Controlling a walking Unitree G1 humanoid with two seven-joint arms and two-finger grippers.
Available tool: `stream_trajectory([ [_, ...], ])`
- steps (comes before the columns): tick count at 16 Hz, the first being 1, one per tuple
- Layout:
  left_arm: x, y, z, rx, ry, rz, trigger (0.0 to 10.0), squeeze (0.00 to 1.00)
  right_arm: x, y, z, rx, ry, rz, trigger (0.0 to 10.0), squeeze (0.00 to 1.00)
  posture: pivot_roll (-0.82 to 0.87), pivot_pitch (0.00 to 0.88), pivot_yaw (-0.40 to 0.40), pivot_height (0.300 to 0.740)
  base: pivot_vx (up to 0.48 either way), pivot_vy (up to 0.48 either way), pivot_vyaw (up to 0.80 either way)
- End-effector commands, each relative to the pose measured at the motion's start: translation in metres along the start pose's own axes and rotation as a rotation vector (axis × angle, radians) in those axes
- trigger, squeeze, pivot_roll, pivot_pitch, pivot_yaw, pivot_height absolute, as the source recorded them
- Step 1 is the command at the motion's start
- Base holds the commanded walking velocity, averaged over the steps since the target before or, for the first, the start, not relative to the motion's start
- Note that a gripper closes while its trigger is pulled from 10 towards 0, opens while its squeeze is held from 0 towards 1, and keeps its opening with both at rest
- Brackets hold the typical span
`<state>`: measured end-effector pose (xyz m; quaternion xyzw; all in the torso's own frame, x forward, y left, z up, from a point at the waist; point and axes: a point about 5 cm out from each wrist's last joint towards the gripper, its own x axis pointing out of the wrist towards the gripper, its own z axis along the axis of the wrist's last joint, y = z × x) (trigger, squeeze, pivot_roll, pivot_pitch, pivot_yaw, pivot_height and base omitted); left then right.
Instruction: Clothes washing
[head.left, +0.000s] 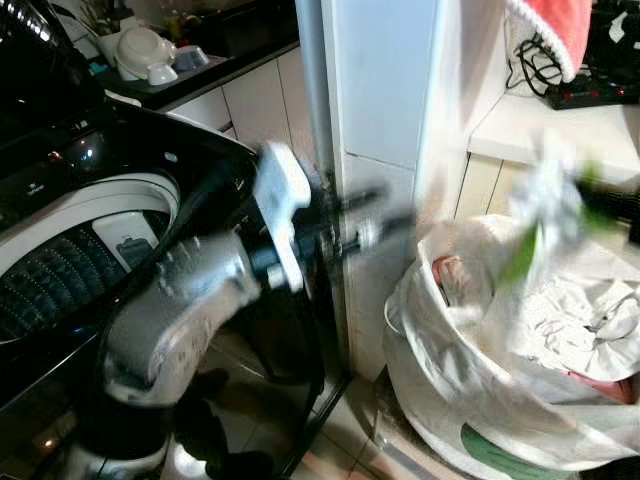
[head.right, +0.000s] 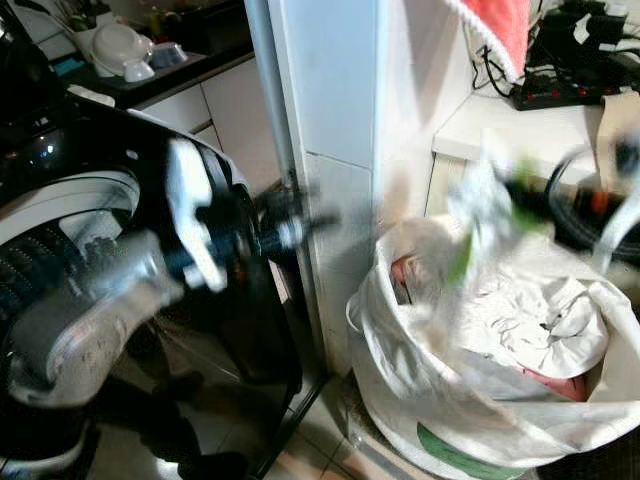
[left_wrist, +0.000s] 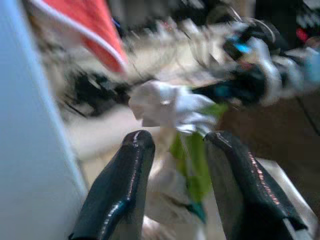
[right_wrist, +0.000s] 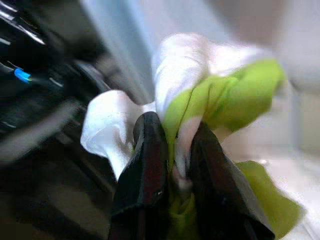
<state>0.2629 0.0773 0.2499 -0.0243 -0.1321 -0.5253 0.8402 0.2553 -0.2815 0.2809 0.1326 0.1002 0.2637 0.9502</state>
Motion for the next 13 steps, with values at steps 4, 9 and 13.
stream_trajectory([
  [4, 0.016, 0.003, 0.02, 0.035, -0.116, 0.041, 10.0, 1.0, 0.04, 0.057, 0.026, 0.056, -0.127, 0.34, 0.0, 0.0, -0.1, 0.0, 0.112, 0.74, 0.0, 0.0, 0.0],
  [9, 0.026, -0.01, 0.03, -0.06, -0.239, -0.005, 10.0, 1.0, 0.072, 0.09, 0.026, 0.14, -0.111, 0.503, 0.0, 0.0, -0.09, 0.0, 0.098, 0.74, 0.0, 0.0, 0.0],
  [13, 0.032, -0.023, 0.008, -0.141, -0.175, -0.041, 10.0, 1.0, 0.088, 0.108, 0.029, 0.208, -0.118, 0.565, 0.0, 0.0, -0.09, 0.0, 0.095, 0.74, 0.0, 0.0, 0.0],
])
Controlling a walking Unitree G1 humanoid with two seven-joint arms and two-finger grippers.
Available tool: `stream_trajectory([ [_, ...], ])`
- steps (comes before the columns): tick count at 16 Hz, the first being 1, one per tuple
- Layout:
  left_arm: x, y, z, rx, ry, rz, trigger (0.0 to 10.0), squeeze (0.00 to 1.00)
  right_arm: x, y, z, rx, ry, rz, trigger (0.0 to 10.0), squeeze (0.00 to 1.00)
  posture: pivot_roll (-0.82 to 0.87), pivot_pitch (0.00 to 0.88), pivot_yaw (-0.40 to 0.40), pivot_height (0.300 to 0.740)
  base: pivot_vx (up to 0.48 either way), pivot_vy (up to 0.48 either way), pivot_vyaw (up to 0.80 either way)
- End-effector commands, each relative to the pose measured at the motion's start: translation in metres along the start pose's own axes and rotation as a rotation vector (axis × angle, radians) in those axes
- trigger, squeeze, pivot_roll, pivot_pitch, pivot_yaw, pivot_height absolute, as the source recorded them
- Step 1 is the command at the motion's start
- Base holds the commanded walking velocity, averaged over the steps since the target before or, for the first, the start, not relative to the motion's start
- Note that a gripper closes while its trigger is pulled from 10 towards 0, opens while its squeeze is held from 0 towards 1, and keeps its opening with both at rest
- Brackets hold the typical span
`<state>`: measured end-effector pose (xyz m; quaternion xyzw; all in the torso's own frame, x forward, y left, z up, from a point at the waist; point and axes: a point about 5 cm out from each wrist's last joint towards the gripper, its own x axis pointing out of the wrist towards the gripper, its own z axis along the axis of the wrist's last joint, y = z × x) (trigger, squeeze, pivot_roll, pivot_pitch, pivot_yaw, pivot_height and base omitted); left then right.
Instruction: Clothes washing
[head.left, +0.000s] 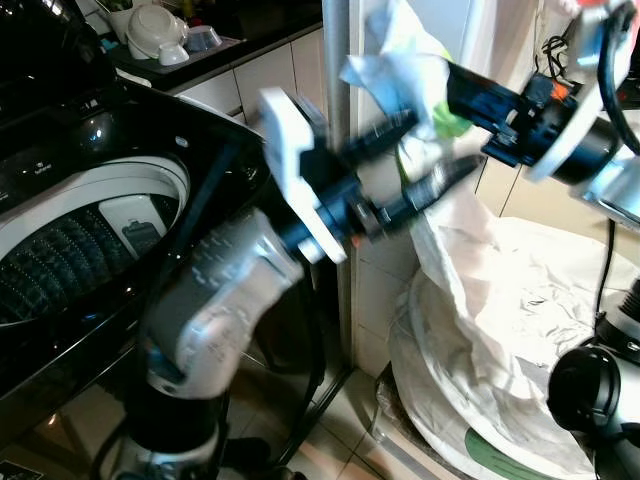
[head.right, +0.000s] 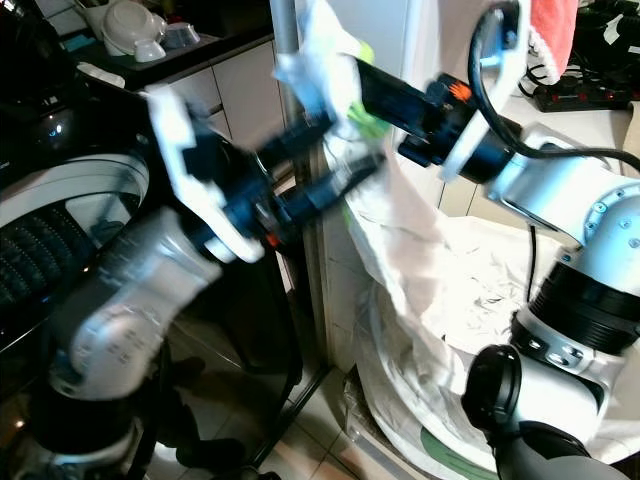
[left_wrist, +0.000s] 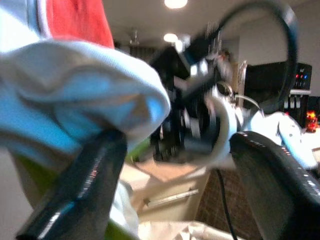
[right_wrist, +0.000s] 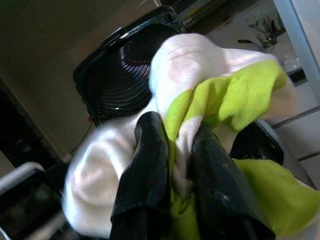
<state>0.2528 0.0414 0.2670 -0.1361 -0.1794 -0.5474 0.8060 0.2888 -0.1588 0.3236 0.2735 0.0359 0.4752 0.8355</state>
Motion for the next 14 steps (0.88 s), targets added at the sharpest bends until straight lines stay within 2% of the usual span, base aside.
stream_trajectory([
  [1, 0.001, 0.002, -0.009, 0.008, 0.041, 0.033, 10.0, 1.0, 0.007, 0.011, 0.002, -0.004, 0.005, 0.061, 0.0, 0.0, -0.09, 0.0, 0.096, 0.74, 0.0, 0.0, 0.0],
  [2, 0.003, 0.003, -0.014, 0.009, 0.048, 0.061, 10.0, 1.0, 0.009, 0.013, 0.003, 0.0, 0.001, 0.078, 0.0, 0.0, -0.09, 0.0, 0.101, 0.74, 0.0, 0.0, 0.0],
  [3, 0.006, 0.003, -0.018, 0.008, 0.042, 0.081, 10.0, 0.78, 0.01, 0.015, 0.003, 0.003, 0.0, 0.088, 0.0, 0.0, -0.1, 0.0, 0.103, 0.74, 0.0, 0.0, 0.0],
  [4, 0.008, 0.006, -0.02, 0.034, 0.05, 0.12, 10.0, 0.23, 0.01, 0.015, 0.003, 0.007, -0.003, 0.09, 0.0, 0.0, -0.1, 0.0, 0.106, 0.74, 0.0, 0.0, 0.0],
  [5, 0.008, 0.009, -0.021, 0.049, 0.055, 0.153, 10.0, 0.09, 0.01, 0.016, 0.003, 0.01, -0.004, 0.09, 0.0, 0.0, -0.1, 0.0, 0.106, 0.74, 0.0, 0.0, 0.0],
  [6, 0.008, 0.016, -0.023, 0.102, 0.08, 0.22, 10.0, 0.0, 0.01, 0.017, 0.003, 0.017, -0.008, 0.095, 0.0, 0.0, -0.1, 0.0, 0.107, 0.74, 0.0, 0.0, 0.0],
  [8, 0.008, 0.027, -0.025, 0.23, 0.107, 0.318, 10.0, 0.0, 0.01, 0.02, 0.002, 0.026, -0.014, 0.1, 0.0, 0.0, -0.11, 0.0, 0.112, 0.74, 0.0, 0.0, 0.0],
  [9, 0.005, 0.033, -0.025, 0.321, 0.126, 0.365, 10.0, 0.0, 0.01, 0.021, 0.002, 0.025, -0.015, 0.098, 0.0, 0.0, -0.11, 0.0, 0.111, 0.74, 0.0, 0.0, 0.0],
  [11, 0.003, 0.034, -0.027, 0.376, 0.155, 0.359, 10.0, 0.0, 0.01, 0.022, 0.002, 0.025, -0.016, 0.096, 0.0, 0.0, -0.11, 0.0, 0.11, 0.74, 0.0, 0.0, 0.0],
  [14, 0.004, 0.032, -0.03, 0.409, 0.163, 0.348, 10.0, 0.0, 0.009, 0.024, 0.002, 0.034, -0.016, 0.097, 0.0, 0.0, -0.1, 0.0, 0.106, 0.74, 0.0, 0.0, 0.0],
])
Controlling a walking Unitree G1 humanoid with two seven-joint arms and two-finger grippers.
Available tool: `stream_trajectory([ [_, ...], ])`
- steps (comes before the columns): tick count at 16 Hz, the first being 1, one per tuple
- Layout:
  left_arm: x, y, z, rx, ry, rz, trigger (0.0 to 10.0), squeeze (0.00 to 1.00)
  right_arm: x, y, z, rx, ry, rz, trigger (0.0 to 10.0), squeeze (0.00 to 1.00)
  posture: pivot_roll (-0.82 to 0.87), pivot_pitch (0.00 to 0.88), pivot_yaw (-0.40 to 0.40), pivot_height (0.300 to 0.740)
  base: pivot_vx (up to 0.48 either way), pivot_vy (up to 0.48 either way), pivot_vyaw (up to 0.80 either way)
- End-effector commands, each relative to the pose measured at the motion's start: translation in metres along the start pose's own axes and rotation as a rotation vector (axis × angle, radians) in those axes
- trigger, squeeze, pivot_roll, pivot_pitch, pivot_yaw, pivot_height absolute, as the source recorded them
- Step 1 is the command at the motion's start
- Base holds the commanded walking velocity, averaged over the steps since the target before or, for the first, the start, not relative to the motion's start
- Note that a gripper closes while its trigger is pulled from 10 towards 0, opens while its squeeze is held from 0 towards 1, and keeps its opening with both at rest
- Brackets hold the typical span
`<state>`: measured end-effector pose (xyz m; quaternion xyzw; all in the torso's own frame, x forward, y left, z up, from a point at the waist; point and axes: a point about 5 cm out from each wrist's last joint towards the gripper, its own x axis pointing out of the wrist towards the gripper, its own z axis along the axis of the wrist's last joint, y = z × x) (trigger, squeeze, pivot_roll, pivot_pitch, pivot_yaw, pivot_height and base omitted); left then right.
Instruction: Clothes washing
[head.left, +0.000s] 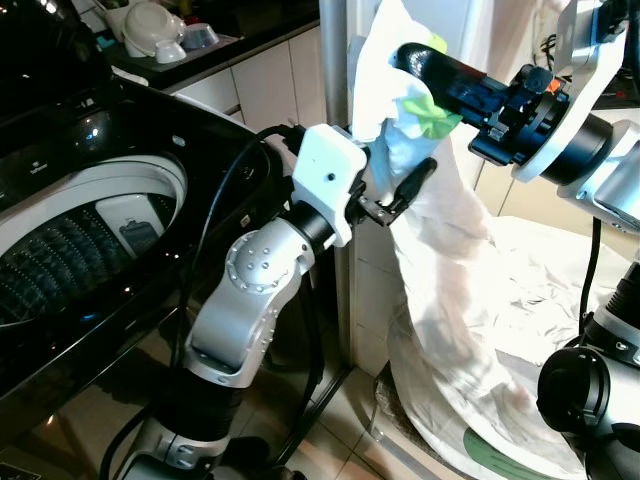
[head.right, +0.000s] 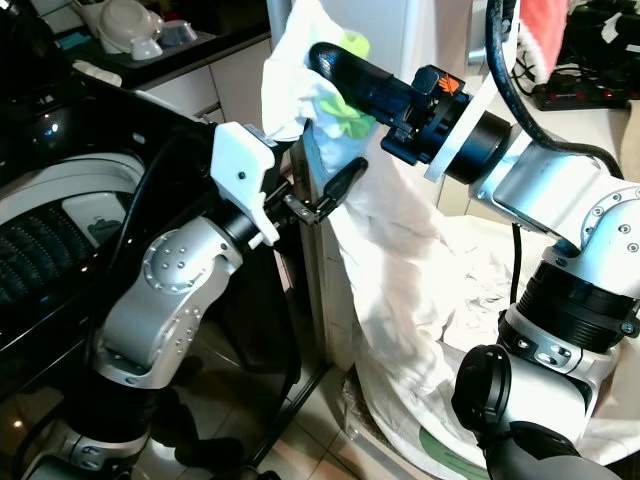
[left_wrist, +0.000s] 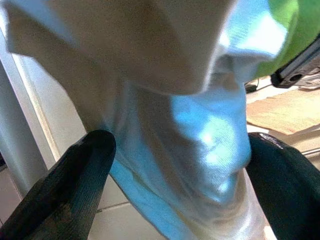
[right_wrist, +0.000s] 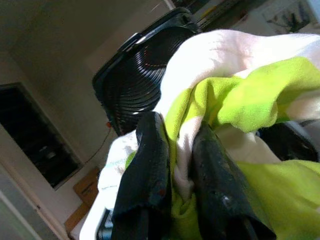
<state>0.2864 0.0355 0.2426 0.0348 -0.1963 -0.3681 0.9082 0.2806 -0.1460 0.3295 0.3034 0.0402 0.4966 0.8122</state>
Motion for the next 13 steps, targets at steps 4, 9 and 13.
stream_trajectory([
  [4, 0.0009, 0.0002, 0.0019, -0.116, -0.043, 0.024, 4.8, 0.0, 0.0031, 0.0117, 0.004, -0.024, -0.006, 0.039, 0.0, 0.0, -0.1, 0.0, 0.107, 0.74, 0.0, 0.0, 0.0],
  [9, -0.0004, 0.0022, 0.0029, -0.148, -0.056, 0.018, 0.0, 0.0, 0.0048, 0.013, 0.0018, -0.021, 0.001, 0.024, 0.0, 0.0, -0.1, 0.0, 0.106, 0.74, 0.0, 0.0, 0.0],
  [13, -0.0014, 0.0031, 0.0028, -0.157, -0.056, 0.012, 0.0, 0.0, 0.0029, 0.0101, 0.0029, -0.009, 0.003, 0.015, 0.0, 0.0, -0.1, 0.0, 0.106, 0.74, 0.0, 0.0, 0.0],
])
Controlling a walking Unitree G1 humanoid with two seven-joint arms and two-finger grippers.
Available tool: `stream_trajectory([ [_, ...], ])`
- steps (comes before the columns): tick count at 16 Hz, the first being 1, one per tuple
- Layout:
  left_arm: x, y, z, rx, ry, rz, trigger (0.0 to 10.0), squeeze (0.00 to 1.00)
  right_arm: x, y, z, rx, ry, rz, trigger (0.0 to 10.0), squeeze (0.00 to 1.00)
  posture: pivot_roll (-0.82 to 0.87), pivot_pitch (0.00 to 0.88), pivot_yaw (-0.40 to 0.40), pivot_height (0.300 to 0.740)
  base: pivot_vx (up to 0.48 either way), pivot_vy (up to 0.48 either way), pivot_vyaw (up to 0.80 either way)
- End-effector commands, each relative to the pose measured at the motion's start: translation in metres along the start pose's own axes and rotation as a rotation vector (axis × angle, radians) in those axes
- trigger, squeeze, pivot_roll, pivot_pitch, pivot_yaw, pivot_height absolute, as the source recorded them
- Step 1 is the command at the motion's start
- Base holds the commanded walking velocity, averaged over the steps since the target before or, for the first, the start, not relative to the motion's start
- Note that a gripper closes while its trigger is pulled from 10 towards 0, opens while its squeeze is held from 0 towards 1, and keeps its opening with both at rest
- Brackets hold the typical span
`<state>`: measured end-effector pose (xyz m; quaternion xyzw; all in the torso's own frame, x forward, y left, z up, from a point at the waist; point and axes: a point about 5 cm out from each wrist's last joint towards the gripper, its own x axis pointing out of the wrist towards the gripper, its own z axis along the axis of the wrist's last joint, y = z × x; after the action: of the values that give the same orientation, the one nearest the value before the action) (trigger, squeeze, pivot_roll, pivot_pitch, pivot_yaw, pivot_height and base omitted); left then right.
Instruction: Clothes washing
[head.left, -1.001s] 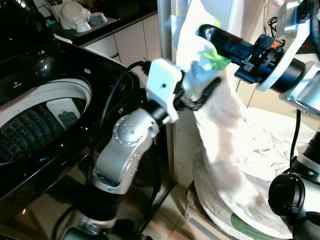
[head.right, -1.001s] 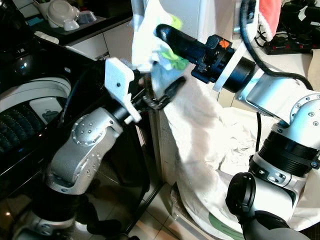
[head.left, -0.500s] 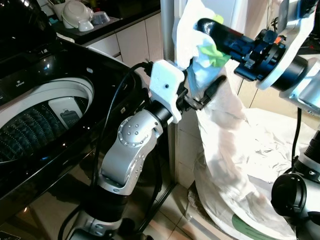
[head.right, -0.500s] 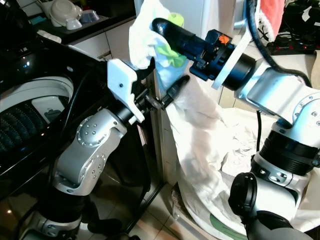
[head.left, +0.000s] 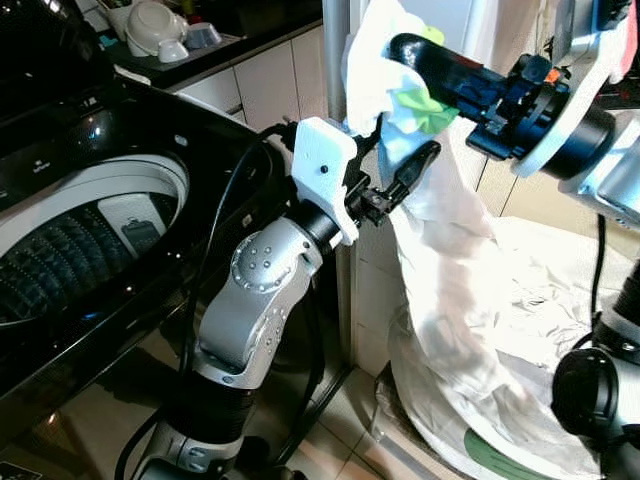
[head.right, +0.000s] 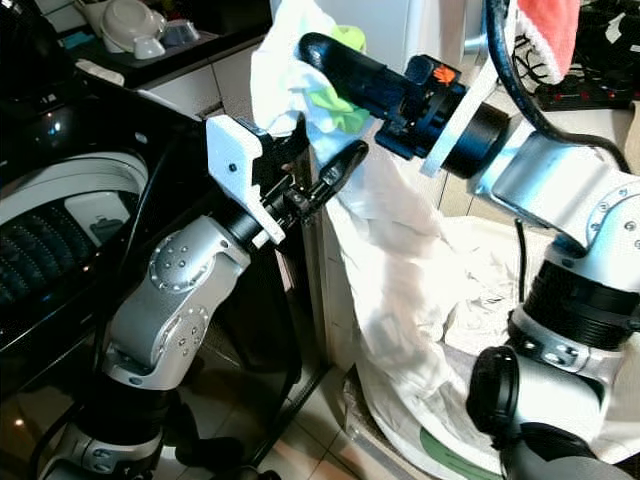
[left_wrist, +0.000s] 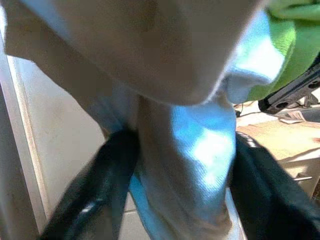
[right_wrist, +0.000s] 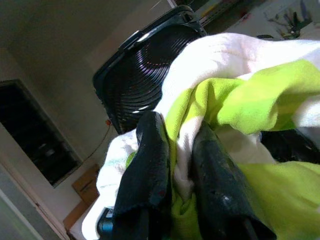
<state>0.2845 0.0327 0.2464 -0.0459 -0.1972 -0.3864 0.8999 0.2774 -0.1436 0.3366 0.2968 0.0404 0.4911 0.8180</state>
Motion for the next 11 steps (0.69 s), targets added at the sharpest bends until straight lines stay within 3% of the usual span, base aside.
stream_trajectory([
  [1, -0.0037, 0.0059, -0.0001, -0.005, 0.008, 0.019, 0.0, 0.0, 0.0005, 0.0031, -0.0005, 0.005, -0.001, 0.029, 0.0, 0.0, -0.1, 0.0, 0.107, 0.74, 0.0, 0.0, 0.0],
  [11, -0.0072, 0.0097, -0.0004, -0.031, 0.001, 0.04, 0.0, 0.0, 0.0042, 0.0074, -0.0022, 0.002, 0.021, 0.038, 0.0, 0.0, -0.1, 0.0, 0.074, 0.74, 0.0, 0.0, 0.0],
])
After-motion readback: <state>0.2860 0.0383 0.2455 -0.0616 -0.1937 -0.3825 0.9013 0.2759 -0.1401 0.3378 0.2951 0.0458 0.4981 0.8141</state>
